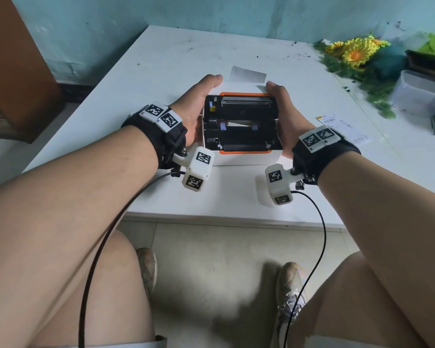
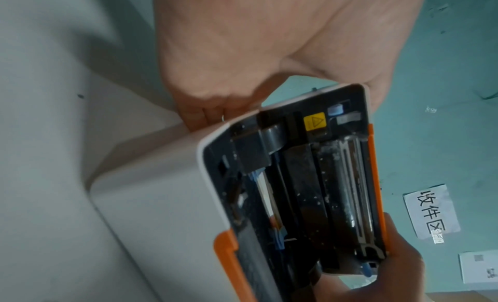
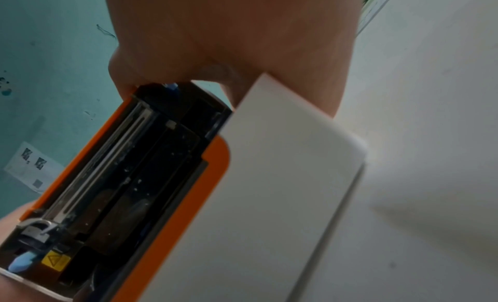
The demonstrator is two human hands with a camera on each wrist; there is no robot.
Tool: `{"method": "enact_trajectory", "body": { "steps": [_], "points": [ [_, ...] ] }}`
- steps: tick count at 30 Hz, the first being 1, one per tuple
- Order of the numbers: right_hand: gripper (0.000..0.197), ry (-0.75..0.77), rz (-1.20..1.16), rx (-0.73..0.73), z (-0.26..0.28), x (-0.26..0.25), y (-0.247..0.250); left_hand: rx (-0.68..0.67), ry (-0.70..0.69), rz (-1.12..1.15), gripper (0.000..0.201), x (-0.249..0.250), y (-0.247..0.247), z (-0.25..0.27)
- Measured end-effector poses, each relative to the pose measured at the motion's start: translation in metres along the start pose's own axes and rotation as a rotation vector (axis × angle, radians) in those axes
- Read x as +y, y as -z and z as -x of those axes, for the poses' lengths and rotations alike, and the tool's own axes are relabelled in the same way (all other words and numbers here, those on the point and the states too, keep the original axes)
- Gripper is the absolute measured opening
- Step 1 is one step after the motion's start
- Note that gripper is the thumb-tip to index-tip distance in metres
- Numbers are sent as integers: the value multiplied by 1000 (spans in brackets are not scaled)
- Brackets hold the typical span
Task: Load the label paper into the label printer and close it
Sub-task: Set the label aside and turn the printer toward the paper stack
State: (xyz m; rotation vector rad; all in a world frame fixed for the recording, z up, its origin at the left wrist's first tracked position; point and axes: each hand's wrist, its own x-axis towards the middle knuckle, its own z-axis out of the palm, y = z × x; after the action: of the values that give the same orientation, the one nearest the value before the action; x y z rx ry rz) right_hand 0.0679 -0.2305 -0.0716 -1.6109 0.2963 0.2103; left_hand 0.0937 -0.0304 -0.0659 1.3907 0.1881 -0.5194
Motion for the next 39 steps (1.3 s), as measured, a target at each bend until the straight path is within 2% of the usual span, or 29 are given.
{"method": "enact_trajectory", "body": {
  "steps": [12, 15, 19, 24, 39],
  "points": [
    [51, -8, -58, -29, 4, -1, 1, -17, 19, 7, 50, 0, 3, 0],
    [50, 0, -46, -27, 6, -1, 0, 4, 0, 48, 63, 0, 5, -3],
    [53, -6, -42, -34, 5, -1, 0, 19, -5, 40, 49, 1, 8, -6],
    [50, 2, -65, -25, 5, 1, 2, -26, -4, -8, 44, 2, 5, -8],
    [55, 18, -45, -17, 1, 3, 2, -66, 28, -36, 41, 3, 6, -7]
  ]
}}
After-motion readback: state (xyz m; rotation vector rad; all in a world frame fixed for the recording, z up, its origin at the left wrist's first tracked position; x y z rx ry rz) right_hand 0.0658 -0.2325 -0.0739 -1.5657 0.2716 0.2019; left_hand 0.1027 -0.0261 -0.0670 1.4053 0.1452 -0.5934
